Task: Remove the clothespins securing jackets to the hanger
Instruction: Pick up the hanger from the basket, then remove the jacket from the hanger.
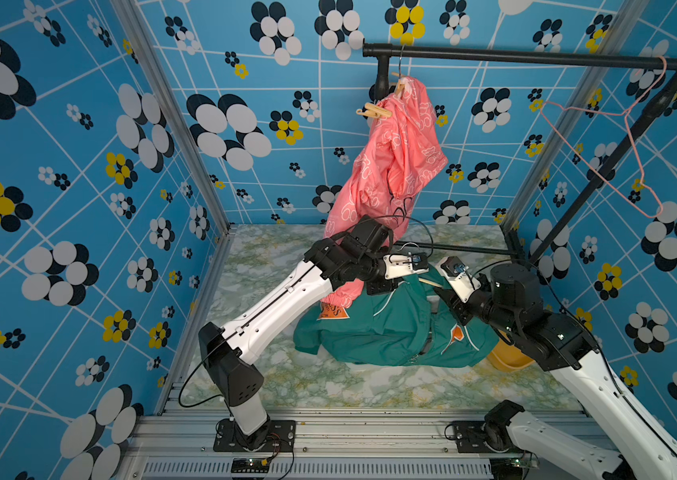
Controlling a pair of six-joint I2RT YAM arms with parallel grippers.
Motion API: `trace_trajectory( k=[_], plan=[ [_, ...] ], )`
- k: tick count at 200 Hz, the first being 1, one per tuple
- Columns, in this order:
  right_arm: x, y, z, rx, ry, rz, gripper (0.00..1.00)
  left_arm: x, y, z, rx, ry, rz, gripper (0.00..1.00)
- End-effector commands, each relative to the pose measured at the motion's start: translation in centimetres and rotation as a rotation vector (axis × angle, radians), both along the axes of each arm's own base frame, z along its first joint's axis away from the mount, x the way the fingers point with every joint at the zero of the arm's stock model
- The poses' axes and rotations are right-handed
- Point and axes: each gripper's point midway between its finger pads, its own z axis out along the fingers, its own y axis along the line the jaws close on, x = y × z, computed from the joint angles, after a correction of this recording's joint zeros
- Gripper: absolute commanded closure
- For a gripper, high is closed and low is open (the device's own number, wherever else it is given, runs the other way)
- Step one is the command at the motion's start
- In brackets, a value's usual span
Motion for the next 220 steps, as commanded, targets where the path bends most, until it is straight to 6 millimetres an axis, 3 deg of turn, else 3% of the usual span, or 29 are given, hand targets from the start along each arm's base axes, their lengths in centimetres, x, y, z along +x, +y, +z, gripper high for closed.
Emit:
trace_trajectory(
  k=[1, 44, 79, 107, 138, 164, 220],
  plan=[
    [0.6, -1.1, 5.2, 0.145, -0.132, -0.1, 0.4, 4.4, 1.5, 4.1, -0.045, -0.311, 0.25, 1.0],
    [1.7, -3.5, 6.0, 0.237, -0.123, -0.288, 0.35, 6.0, 4.8, 8.4, -0.028, -0.593, 0.453, 1.0],
    [4.0, -2.5, 2.7, 0.289, 0.028, -0.378, 0.32, 5.7, 6.3, 10.9, -0.06, -0.66, 0.522, 1.0],
    [5.5, -2.5, 0.7, 0.332, 0.091, -0.464, 0.32, 3.8, 6.6, 10.8, -0.097, -0.574, 0.465, 1.0],
    [5.8, -1.0, 0.8, 0.478, 0.098, -0.421, 0.28, 2.0, 6.4, 10.7, -0.15, -0.484, 0.411, 1.0],
    [5.4, 1.1, 1.7, 0.606, 0.08, -0.326, 0.22, 1.9, 6.2, 10.5, -0.148, -0.471, 0.41, 1.0],
    [7.4, 2.9, 0.8, 0.582, 0.03, -0.398, 0.14, 1.4, 5.3, 9.8, -0.135, -0.447, 0.386, 1.0]
  ],
)
